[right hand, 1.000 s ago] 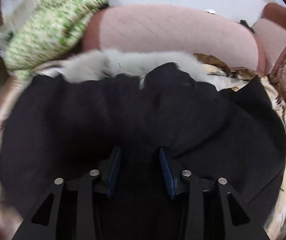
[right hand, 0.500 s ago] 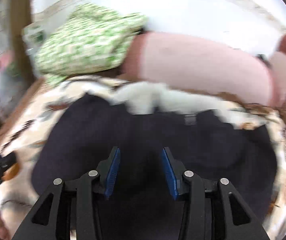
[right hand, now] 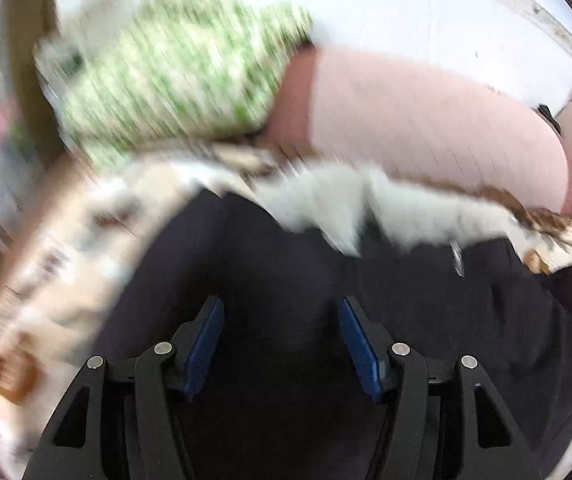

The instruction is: Fold large clothes

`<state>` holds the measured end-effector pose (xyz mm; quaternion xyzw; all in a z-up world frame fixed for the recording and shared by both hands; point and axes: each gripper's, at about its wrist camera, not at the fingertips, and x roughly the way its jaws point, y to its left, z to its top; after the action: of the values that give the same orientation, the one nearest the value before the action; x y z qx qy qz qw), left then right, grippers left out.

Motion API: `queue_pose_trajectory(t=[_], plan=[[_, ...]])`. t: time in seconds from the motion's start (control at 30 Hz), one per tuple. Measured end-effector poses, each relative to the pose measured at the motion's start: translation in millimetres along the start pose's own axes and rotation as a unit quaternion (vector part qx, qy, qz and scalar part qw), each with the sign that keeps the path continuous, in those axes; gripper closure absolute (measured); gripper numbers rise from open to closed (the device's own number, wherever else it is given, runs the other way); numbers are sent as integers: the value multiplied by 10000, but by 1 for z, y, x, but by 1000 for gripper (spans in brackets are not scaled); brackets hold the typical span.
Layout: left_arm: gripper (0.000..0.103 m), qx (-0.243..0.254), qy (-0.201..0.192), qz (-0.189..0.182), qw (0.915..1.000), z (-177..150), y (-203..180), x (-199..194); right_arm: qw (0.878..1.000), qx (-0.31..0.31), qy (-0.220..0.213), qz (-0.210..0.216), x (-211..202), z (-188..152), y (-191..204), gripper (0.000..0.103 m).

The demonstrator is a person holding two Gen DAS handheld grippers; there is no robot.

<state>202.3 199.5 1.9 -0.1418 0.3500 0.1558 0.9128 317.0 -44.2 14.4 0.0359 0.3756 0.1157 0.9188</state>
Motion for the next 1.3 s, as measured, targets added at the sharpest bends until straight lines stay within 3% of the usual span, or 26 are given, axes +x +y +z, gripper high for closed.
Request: queue_pose_trajectory(t=[0.1,0.23,0.33,0.43,0.53,0.63,0.73,0.9,0.97,1.0,1.07,1.1,1.13,1.2,1.3], plan=[[23,-61,93,-44,9999,0,3,5,9977,85,553,383,35,2,20,47],[23,5,158,-18,9999,-3,-1,9,9946,-244,977,-244,102,-4,29,46],[23,95,175,-87,9998,-4,-11,11,9923,-282,1100,-495,125,5,29,42],[23,294,96,-87,9995,-7,-23,9,9923,-523,970,-564,113,4,34,40],[23,511,92,-107,9986,-15,-34,5,9981,-404,400,-222,63,4,28,40],[23,668,109,-181,9975,-24,-43,2,9995,-278,71,-110,15,0,-4,40],[23,829,211,-327,9958,-32,-55,3,9986,-6,-68,-517,-24,-14,-63,39],[23,1166,341,-271,9922,-46,-74,11,9858,638,582,-1437,-15,-46,-197,40],[23,1238,381,-224,9913,-47,-77,14,9825,1102,500,-1419,-20,-53,-243,42],[23,1212,414,-230,9915,-47,-77,16,9698,1484,420,-1891,-25,-57,-273,43],[23,1112,477,-302,9922,-44,-75,19,9505,2097,411,-2258,-29,-63,-312,46],[23,1068,504,-318,9925,-43,-74,20,9376,2427,503,-2440,-29,-67,-329,36],[23,1032,513,-333,9928,-42,-73,22,9318,2684,519,-2388,-31,-71,-341,30],[23,1037,506,-299,9929,-40,-74,23,9280,2899,373,-2309,-44,-72,-349,29],[23,1055,476,-251,9930,-40,-74,22,9368,2625,21,-2314,-64,-57,-329,30]])
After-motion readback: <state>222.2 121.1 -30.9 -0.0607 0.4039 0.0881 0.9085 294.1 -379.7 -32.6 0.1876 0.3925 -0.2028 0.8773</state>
